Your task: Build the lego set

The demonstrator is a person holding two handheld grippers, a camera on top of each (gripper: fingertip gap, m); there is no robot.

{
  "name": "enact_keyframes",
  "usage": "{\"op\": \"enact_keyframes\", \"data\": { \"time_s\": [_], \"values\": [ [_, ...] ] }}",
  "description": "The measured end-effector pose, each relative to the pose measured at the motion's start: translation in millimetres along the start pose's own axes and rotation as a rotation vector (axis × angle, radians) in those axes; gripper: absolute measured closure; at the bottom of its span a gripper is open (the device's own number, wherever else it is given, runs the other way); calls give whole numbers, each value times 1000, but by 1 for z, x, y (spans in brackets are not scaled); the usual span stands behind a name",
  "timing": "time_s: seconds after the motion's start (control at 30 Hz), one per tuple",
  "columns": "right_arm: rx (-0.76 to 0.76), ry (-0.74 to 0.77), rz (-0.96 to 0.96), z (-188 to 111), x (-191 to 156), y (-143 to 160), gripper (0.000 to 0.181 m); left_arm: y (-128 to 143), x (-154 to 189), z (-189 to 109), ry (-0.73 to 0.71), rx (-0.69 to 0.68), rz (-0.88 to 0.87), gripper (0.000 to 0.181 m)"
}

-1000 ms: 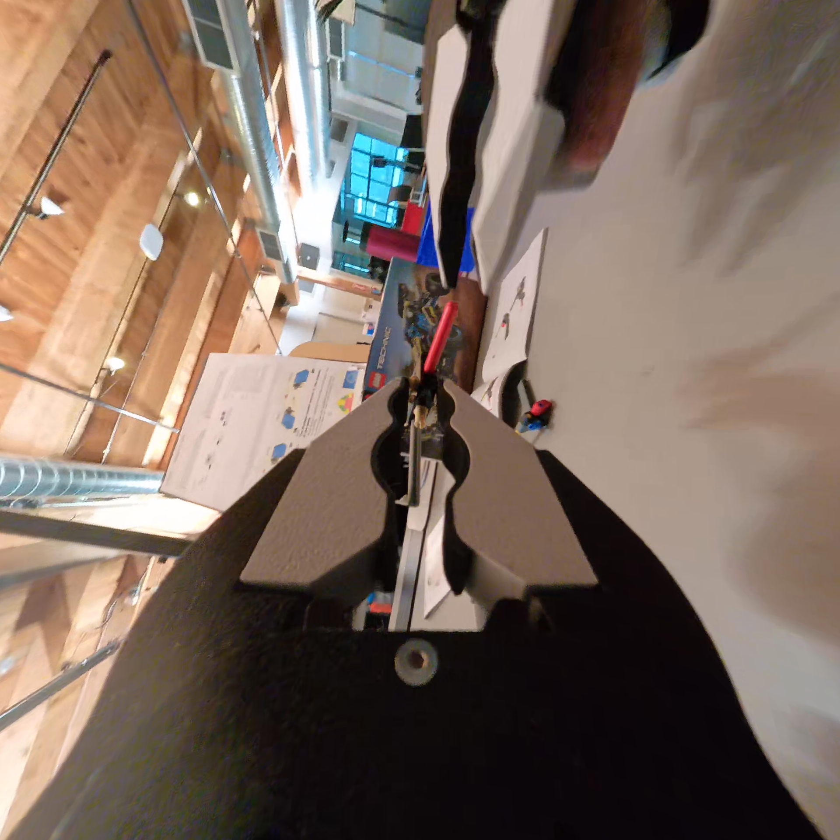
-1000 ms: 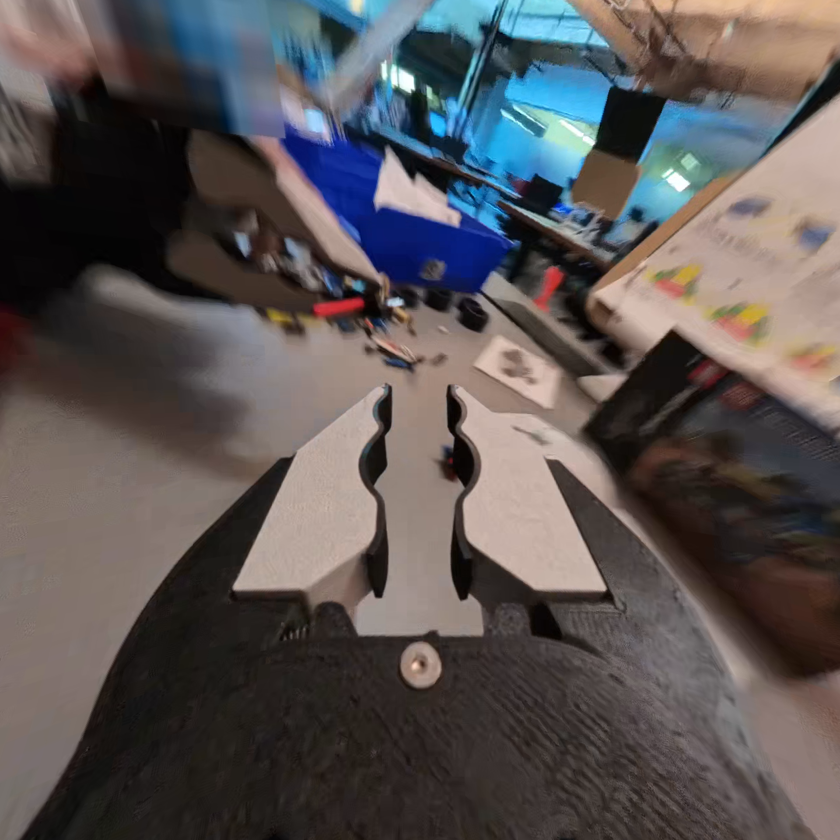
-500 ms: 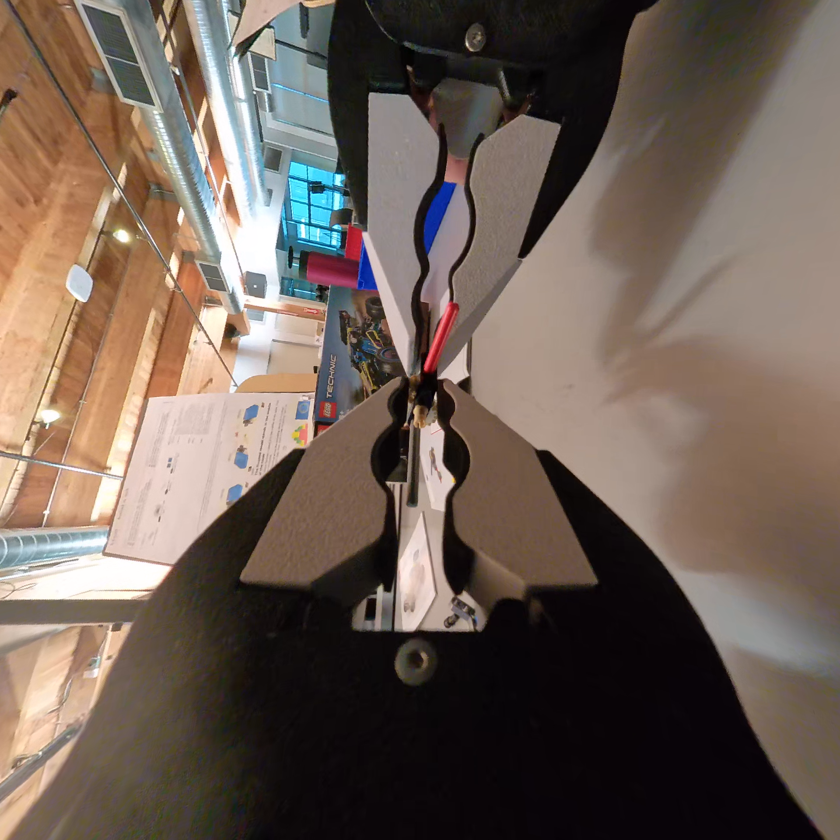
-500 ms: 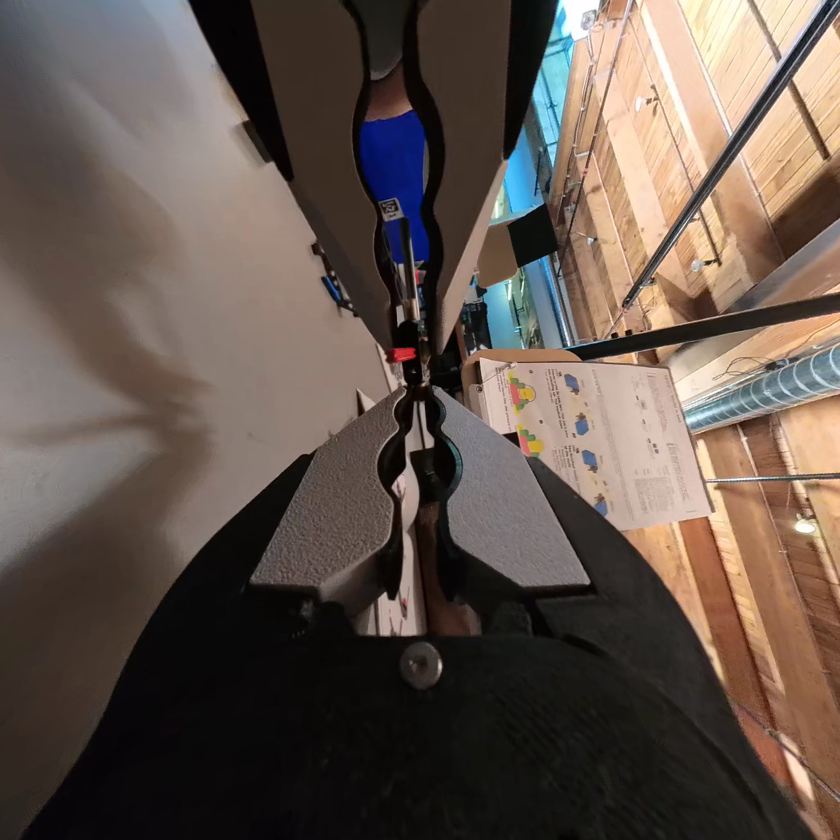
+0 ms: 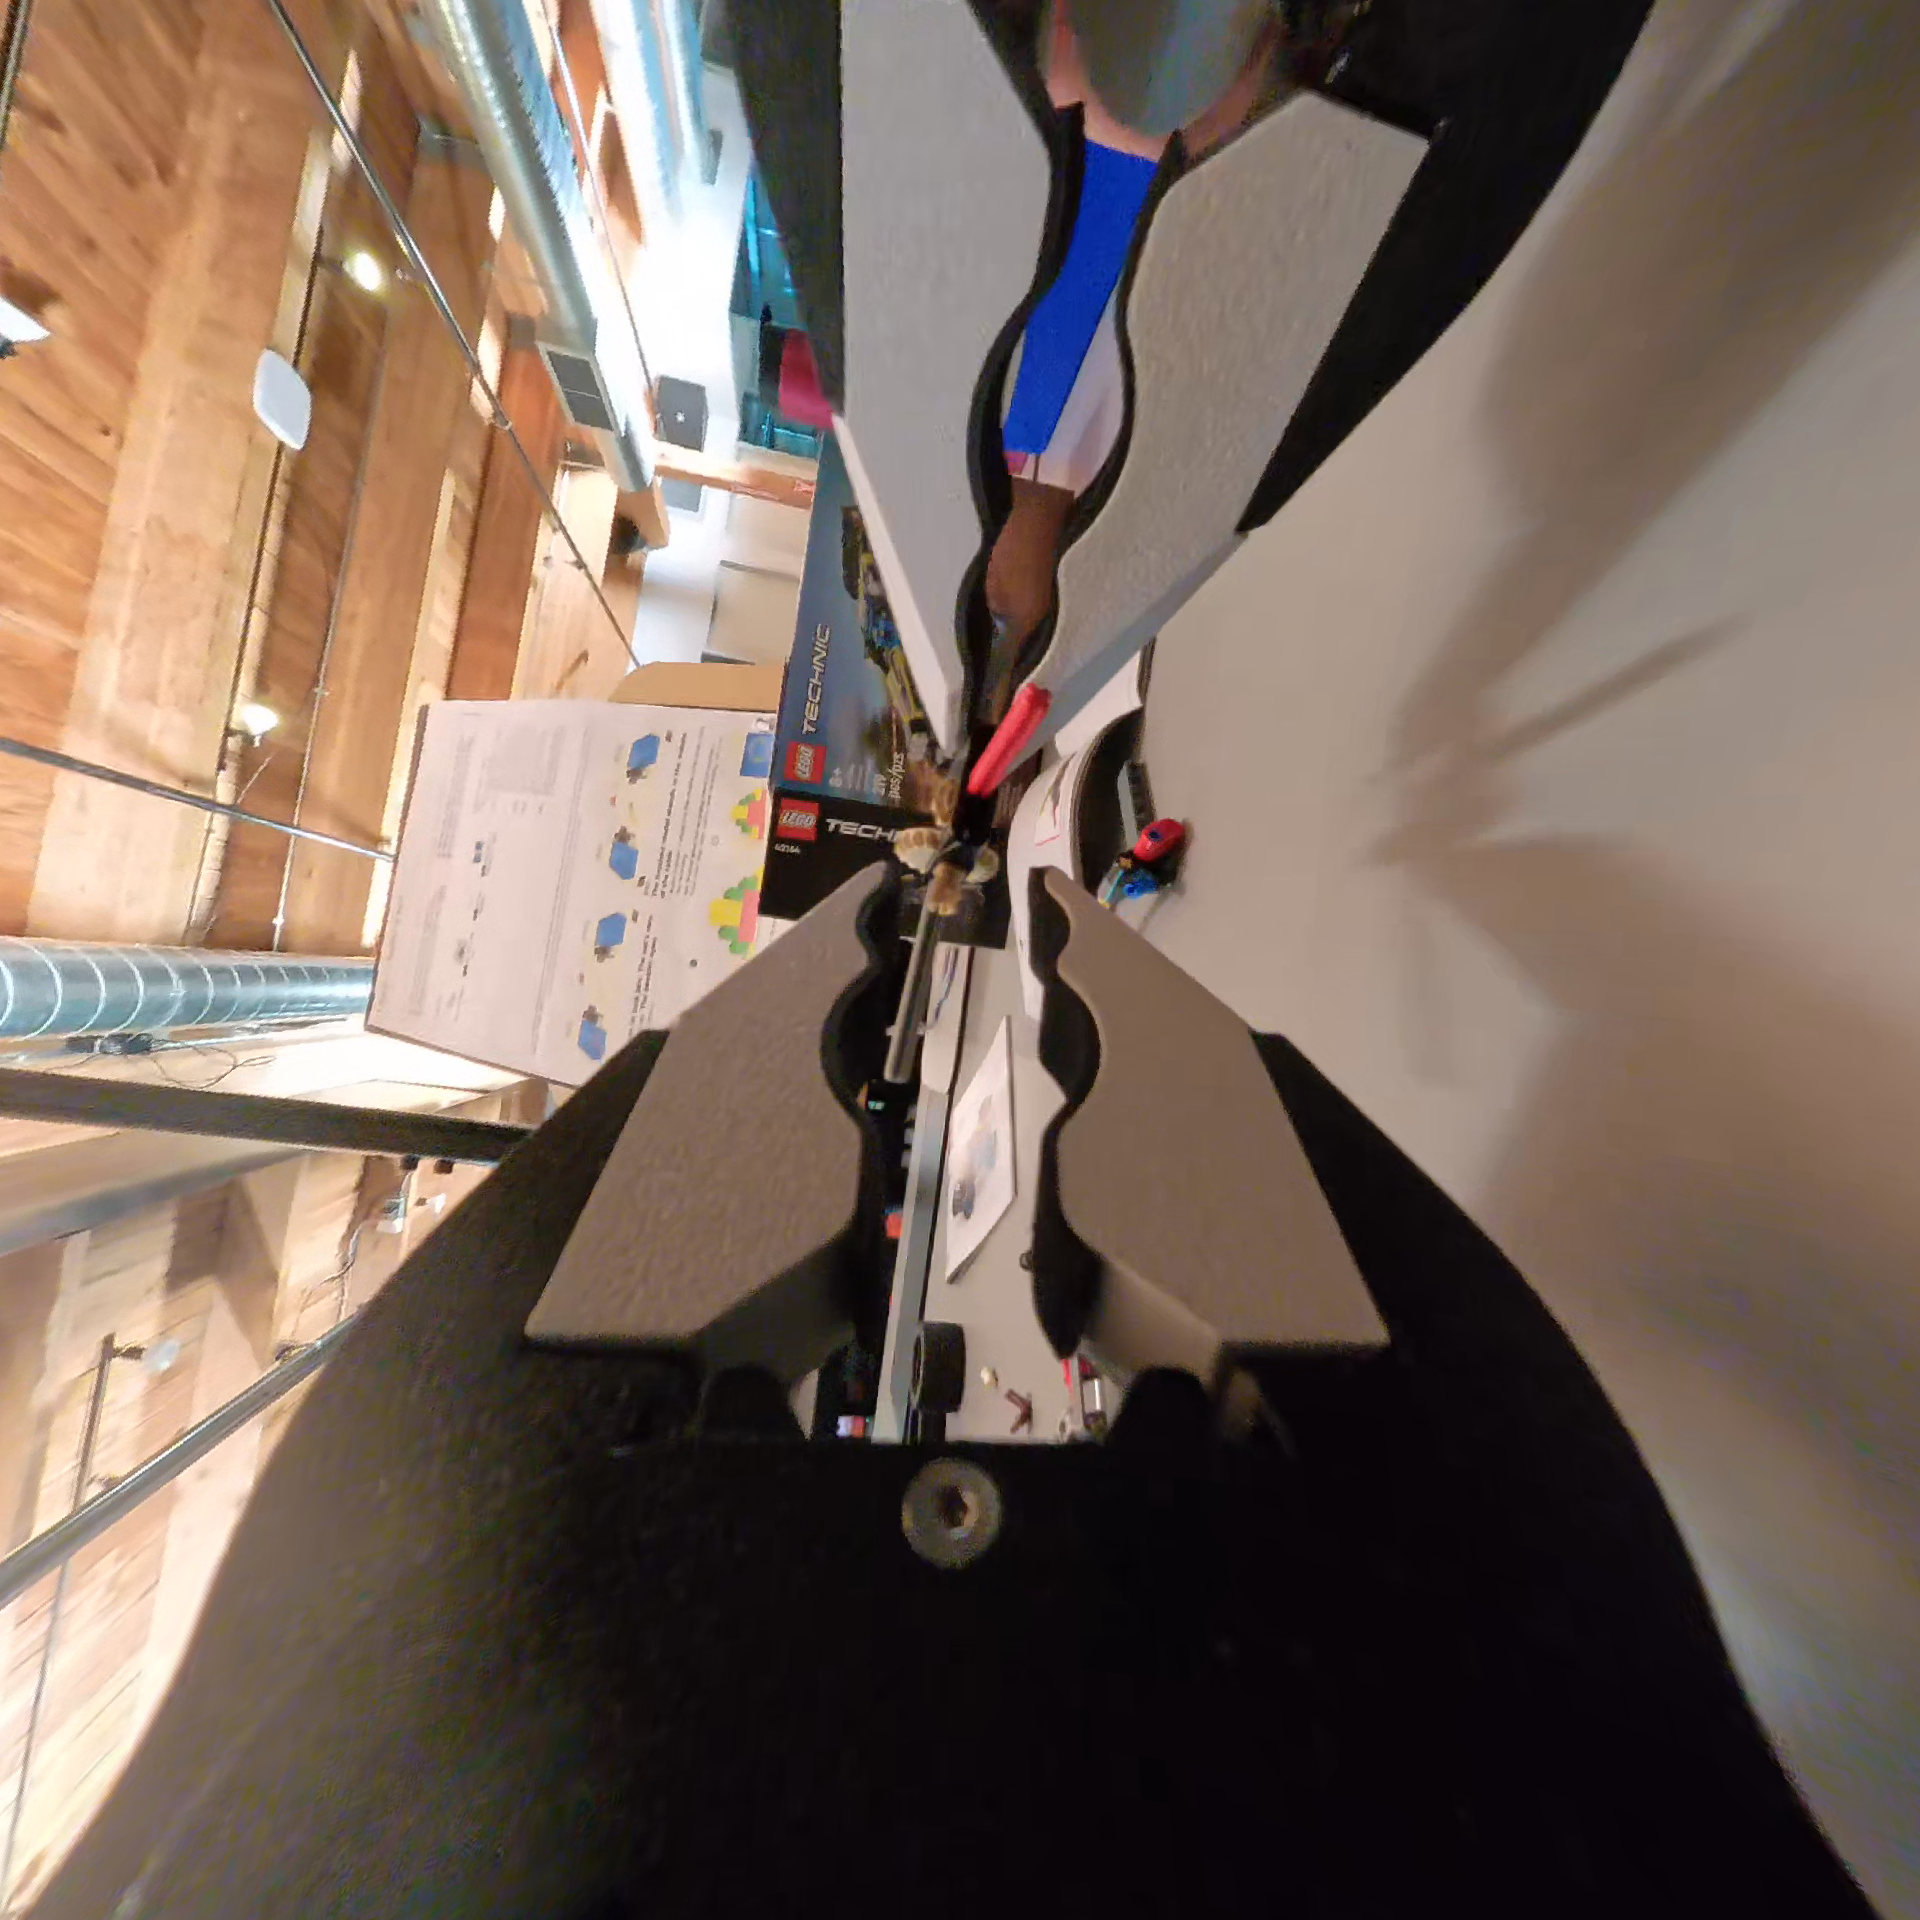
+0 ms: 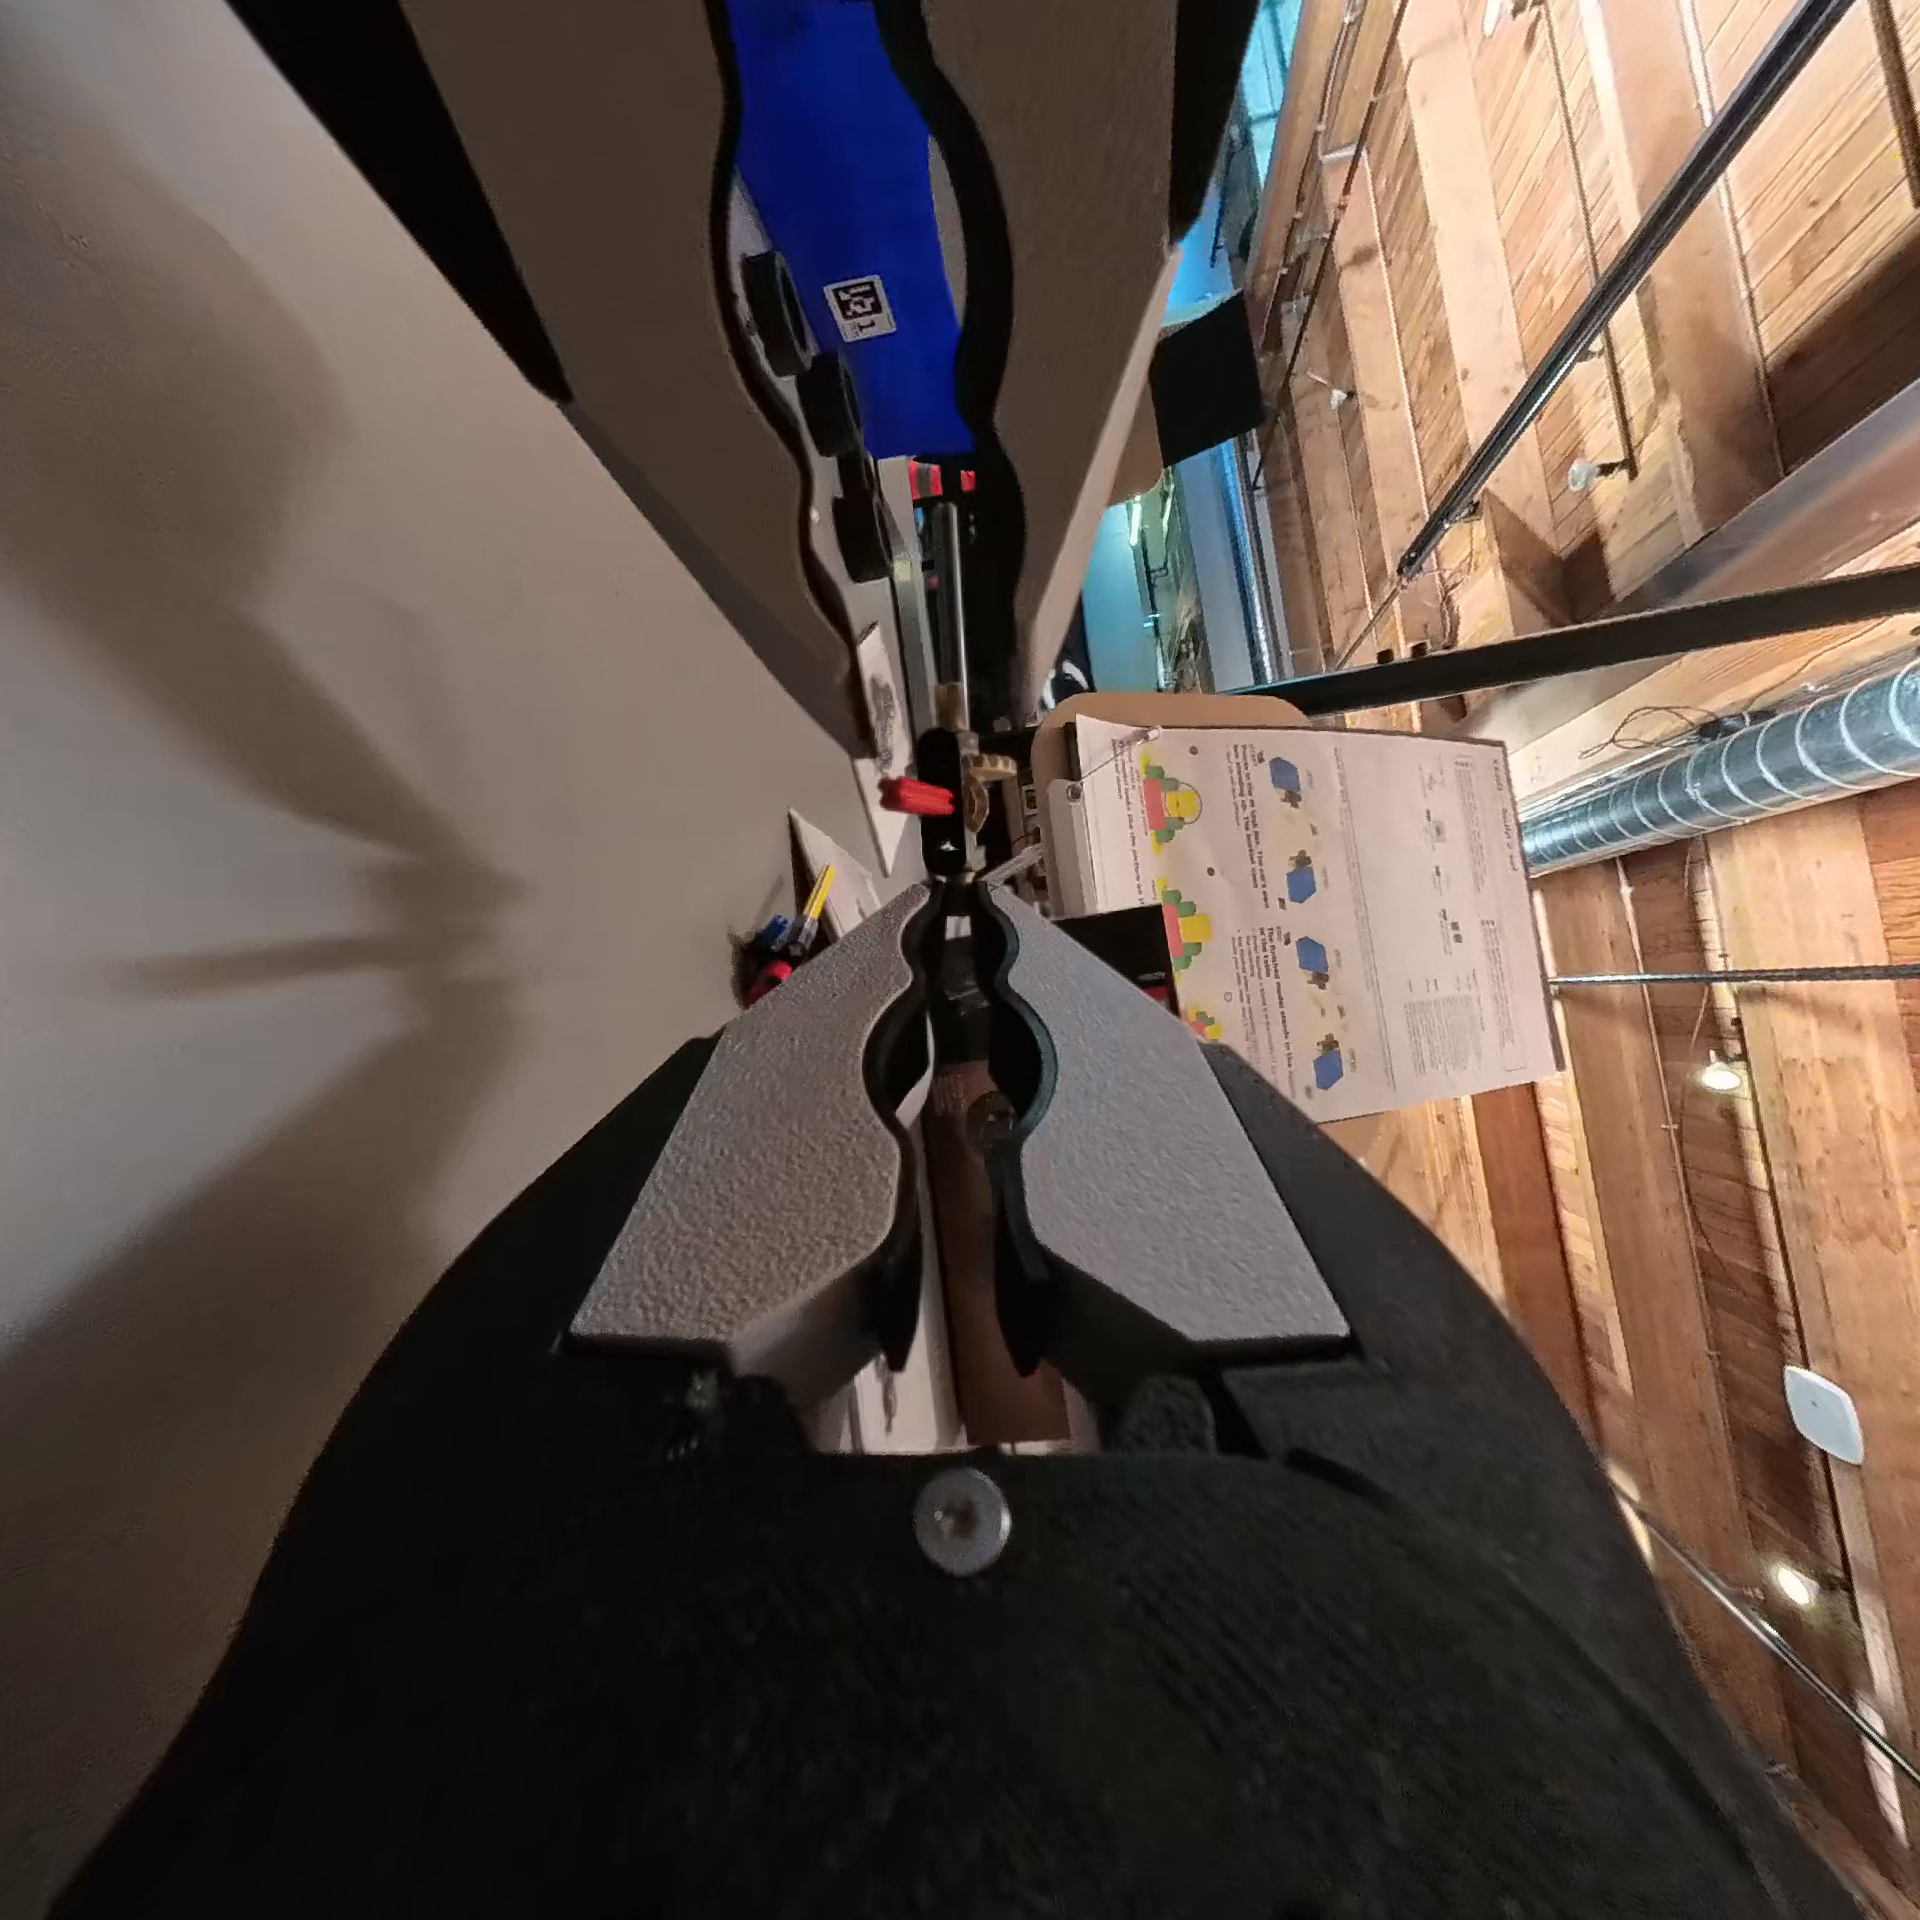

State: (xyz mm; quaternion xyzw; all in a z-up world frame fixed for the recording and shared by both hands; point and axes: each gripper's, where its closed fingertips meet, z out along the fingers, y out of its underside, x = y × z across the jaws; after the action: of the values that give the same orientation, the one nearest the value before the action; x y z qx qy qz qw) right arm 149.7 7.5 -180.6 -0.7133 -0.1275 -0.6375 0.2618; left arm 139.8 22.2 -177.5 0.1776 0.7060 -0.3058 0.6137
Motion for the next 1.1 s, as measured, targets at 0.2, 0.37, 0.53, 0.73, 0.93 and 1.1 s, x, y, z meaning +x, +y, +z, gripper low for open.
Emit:
{"op": "enact_keyframes", "data": {
  "time_s": [0.2,0.37,0.53,0.73,0.93,1.1],
  "values": [
    [-2,-21,-37,3,-6,-8,180,-3,0,-1,-31,1,59,162],
    [-8,-37,-28,5,-9,-7,180,1,7,2,-1,-21,103,172],
    [7,-64,-18,7,-16,-5,179,7,14,4,32,-13,97,172],
    [21,-98,193,8,-14,2,171,39,8,2,4,-144,96,173],
    [4,-288,653,18,-22,-1,158,75,-15,-3,-63,-278,32,172],
    [-82,-495,918,27,-42,-14,152,125,-37,-17,-125,-444,19,172]
  ]
}}
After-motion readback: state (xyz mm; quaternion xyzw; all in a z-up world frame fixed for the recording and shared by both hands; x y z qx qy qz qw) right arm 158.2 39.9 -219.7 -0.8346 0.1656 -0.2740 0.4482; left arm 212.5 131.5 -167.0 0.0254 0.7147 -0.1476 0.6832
